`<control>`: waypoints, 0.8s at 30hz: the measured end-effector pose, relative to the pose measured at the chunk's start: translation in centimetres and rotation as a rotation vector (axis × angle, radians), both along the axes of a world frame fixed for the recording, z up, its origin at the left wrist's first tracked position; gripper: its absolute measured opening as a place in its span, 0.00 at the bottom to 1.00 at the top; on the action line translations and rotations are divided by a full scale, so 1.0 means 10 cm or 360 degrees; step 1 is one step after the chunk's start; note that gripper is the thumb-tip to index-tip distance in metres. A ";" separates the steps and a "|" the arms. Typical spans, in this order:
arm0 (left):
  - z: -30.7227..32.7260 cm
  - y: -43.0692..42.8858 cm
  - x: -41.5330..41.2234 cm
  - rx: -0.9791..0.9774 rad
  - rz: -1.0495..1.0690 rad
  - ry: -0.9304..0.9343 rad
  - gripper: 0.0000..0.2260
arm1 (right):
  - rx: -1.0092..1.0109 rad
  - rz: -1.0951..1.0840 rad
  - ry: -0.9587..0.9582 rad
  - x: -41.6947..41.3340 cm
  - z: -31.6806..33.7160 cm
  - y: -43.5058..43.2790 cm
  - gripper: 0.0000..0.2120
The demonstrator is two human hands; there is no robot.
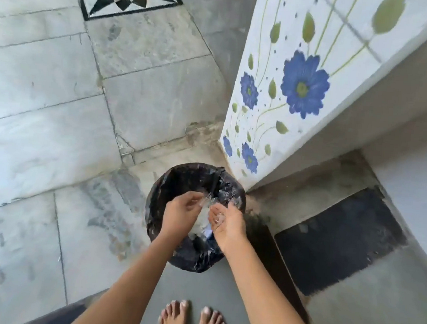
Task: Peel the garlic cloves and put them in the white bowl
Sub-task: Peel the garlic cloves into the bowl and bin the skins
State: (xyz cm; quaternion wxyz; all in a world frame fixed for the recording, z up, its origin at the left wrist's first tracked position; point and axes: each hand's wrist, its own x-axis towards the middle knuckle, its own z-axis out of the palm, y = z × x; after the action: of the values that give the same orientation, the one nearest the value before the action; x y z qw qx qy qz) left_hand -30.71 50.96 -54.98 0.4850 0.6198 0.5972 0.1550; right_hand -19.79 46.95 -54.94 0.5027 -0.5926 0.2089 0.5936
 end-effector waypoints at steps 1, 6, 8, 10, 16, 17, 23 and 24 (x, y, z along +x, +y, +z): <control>-0.16 0.01 -0.01 -0.0007 0.0009 0.0014 0.09 | 0.0006 0.0028 0.0033 0.00 -0.12 0.01 0.26; -0.61 -0.11 -0.04 -0.0103 0.0049 -0.0244 0.14 | -0.0007 0.0130 0.0103 0.08 -0.44 0.02 0.27; -0.60 -0.22 0.01 -0.0157 -0.0072 -0.0516 0.16 | -0.0021 0.0155 0.0155 0.08 -0.51 0.06 0.31; -0.72 -0.33 0.05 -0.0203 -0.0322 -0.0540 0.19 | 0.0028 0.0196 0.0242 0.03 -0.56 0.10 0.36; -1.02 -0.18 -0.02 -0.0364 0.0133 -0.0121 0.23 | -0.0043 0.0409 0.0221 -0.06 -0.49 0.14 0.37; -0.92 -0.17 0.03 -0.0315 0.0126 -0.0261 0.20 | -0.0108 0.0412 0.0168 -0.06 -0.54 0.14 0.37; -1.09 -0.28 0.03 -0.0550 -0.0124 0.0046 0.18 | 0.0070 0.0424 0.0261 -0.07 -0.49 0.14 0.35; -1.10 -0.25 0.00 -0.0557 -0.0067 0.0135 0.19 | 0.0092 0.0481 0.0174 -0.05 -0.46 0.13 0.33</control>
State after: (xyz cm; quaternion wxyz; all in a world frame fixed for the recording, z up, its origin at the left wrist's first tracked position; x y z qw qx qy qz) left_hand -30.67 48.50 -66.00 0.5631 0.5442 0.6218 0.0122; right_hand -20.28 48.30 -59.52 0.4124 -0.5694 0.1275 0.6996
